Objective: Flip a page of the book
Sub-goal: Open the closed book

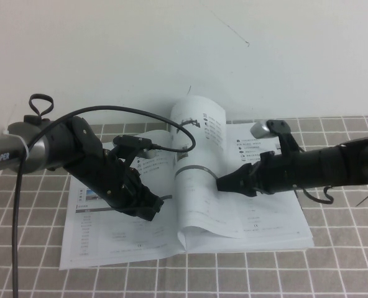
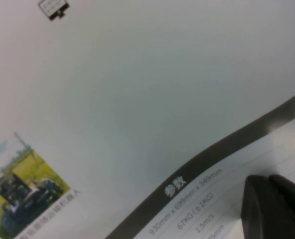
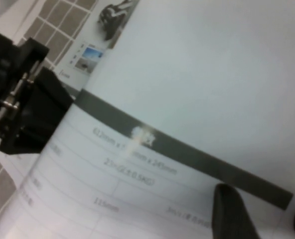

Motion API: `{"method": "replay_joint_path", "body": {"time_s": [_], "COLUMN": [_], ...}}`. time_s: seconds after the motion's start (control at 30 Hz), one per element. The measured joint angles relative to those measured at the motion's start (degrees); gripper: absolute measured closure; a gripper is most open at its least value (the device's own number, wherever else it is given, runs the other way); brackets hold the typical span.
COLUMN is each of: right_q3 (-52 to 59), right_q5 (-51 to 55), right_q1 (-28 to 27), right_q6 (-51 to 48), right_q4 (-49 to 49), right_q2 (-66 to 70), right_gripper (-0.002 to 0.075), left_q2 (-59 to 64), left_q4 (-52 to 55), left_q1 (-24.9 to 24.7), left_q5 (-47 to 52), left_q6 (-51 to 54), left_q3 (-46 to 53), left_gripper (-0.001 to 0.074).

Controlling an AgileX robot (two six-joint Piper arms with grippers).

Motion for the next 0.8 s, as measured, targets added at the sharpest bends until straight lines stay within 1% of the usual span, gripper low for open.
{"method": "replay_joint_path", "body": {"time_s": [0.27,0.67,0.8], "right_q3": [-4.86,-7.33,-7.96], "right_q5": [1.95,6.15,9.01], "right_q1": [3.31,5.40,6.01], "right_q6": [2.59,2.72,2.72], "right_q4": [-0.87,-0.11,0.09], "right_q2": [0.00,0.03,0.15], "right_gripper": [0.0443,0.0443,0.0443], "left_q2": [0.00,0.00,0.00], "left_q4": [0.00,0.00,0.00], "left_q1": [0.00,0.00,0.00], "left_q5": [0.00,0.04,0.13], "left_q6": [0.00,0.11,0.33], "left_q3": [0.01,0.01,0.01], "left_gripper": [0.0738,0.0738,0.0739]}}
